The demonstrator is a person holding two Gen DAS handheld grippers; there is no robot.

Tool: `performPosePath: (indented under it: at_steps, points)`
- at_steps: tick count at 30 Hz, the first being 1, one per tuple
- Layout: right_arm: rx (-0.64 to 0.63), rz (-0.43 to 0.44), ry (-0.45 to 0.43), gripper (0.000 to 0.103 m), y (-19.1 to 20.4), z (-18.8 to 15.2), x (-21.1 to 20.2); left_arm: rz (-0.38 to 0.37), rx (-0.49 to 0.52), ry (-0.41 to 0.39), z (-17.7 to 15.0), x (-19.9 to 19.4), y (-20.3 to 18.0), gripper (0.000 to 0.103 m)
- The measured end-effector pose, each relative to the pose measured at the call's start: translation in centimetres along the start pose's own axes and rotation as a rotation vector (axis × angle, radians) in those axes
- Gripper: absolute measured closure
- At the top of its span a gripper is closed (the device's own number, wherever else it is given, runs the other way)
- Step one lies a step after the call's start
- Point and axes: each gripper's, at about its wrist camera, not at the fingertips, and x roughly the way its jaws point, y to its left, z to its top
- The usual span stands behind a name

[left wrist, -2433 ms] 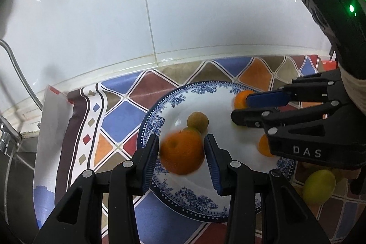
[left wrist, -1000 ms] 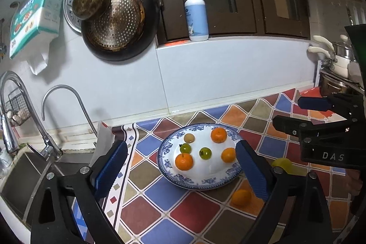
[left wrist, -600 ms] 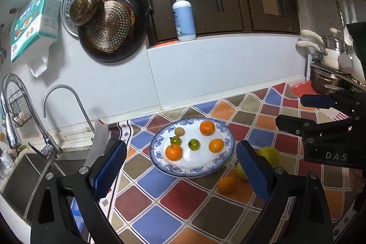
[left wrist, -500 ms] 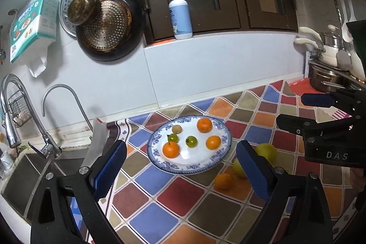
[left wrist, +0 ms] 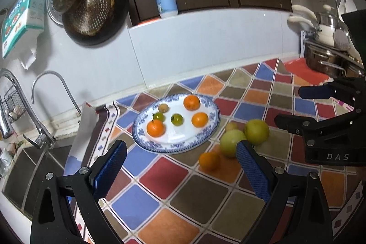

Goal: Organize fruits
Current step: 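Lift both open tools and move them toward the fruits on the cloth, then grasp the small tangerine with the left tool while the right tool grasps a large pomelo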

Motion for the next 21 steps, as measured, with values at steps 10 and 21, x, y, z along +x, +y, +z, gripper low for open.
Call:
performPosePath:
  at_steps: [10,21]
  points:
    - [-0.115,0.048,0.088,0.033,0.0,-1.5,3.5,0.008,0.032,0.086,-1.8,2.8,-1.4,0.005]
    - [-0.172,0.073,0.149,0.033,-0.2,-2.4,7.1,-0.033,0.070,0.162,-3.1,6.4,-2.2,0.006]
